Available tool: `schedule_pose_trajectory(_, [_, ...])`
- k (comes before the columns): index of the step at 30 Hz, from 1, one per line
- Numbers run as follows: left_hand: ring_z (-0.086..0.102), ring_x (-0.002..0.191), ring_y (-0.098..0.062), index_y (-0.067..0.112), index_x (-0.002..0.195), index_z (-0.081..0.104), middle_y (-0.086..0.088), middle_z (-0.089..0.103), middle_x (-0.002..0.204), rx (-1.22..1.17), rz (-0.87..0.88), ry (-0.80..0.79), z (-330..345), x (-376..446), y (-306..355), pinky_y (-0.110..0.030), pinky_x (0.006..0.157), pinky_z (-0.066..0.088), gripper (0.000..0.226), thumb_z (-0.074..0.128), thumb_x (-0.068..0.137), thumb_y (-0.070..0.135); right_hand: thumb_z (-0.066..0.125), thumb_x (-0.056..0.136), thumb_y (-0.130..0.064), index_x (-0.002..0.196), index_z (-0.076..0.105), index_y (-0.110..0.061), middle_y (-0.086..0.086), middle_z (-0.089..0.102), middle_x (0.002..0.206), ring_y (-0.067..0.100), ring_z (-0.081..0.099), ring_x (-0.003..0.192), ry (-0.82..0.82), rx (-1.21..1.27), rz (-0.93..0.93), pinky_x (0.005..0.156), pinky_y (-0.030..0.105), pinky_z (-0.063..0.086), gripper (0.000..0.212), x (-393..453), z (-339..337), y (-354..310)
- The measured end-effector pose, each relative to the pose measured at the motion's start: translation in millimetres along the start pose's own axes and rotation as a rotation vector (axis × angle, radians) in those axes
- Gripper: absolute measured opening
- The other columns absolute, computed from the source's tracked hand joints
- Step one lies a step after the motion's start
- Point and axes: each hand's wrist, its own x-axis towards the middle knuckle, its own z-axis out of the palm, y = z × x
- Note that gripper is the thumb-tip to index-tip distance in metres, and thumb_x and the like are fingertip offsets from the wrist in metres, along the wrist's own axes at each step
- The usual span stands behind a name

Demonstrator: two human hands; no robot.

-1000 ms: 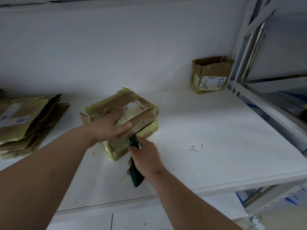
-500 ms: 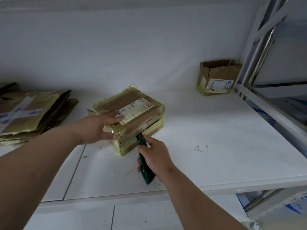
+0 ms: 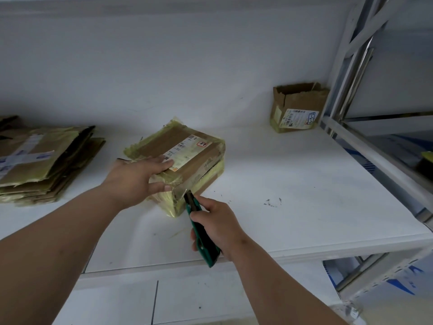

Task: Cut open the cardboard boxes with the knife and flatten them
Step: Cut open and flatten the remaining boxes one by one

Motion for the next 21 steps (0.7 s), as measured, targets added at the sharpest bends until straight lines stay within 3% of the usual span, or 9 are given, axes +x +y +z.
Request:
schedule_pose_trajectory(11, [0.034,0.14,-0.008,0.055,0.145,0.027,0.025,0.029,0.154,0.202,-0.105,0.058,3.0,-3.3,22.9,-0.038,0.1,0.022,0.073,0.034,0.078,0.082,0.05,0.093,0.002,0.139,0.057,-0.019,0.014,0.057,0.062,0.022,0.056,0.047,0.009,0.012,0.014,0.046,0.032,0.053,0.05,-19.5,-10.1,1.9])
schedule_pose_trajectory(16, [0.056,0.116,-0.018,0.049,0.134,0.049,0.009,0.061,0.128,0.232,-0.264,0.155,-4.7,5.0,46.1,-0.036,0.091,0.038,0.06,0.031,0.085,0.08,0.054,0.093,0.001,0.139,0.056,-0.017,0.017,0.063,0.077,0.023,0.058,0.052,-0.079,-0.057,0.001,0.045,0.032,0.054,0.049,-33.0,-10.4,-2.7])
schedule_pose_trajectory(19, [0.058,0.109,-0.021,0.044,0.12,0.064,0.005,0.062,0.119,0.152,-0.253,0.156,-7.5,13.6,54.8,-0.036,0.087,0.043,0.045,0.039,0.091,0.069,0.054,0.095,-0.001,0.139,0.054,-0.019,0.017,0.062,0.076,0.022,0.056,0.052,-0.07,-0.037,-0.011,0.044,0.032,0.053,0.048,-36.1,-6.9,-4.3])
schedule_pose_trajectory(21, [0.052,0.119,-0.023,0.043,0.129,0.058,0.003,0.057,0.128,0.127,-0.233,0.139,-6.2,12.3,55.5,-0.039,0.094,0.039,0.046,0.045,0.09,0.065,0.054,0.095,-0.001,0.137,0.056,-0.02,0.018,0.061,0.075,0.024,0.056,0.054,0.011,-0.026,-0.026,0.046,0.034,0.054,0.046,-35.3,-17.3,-7.8])
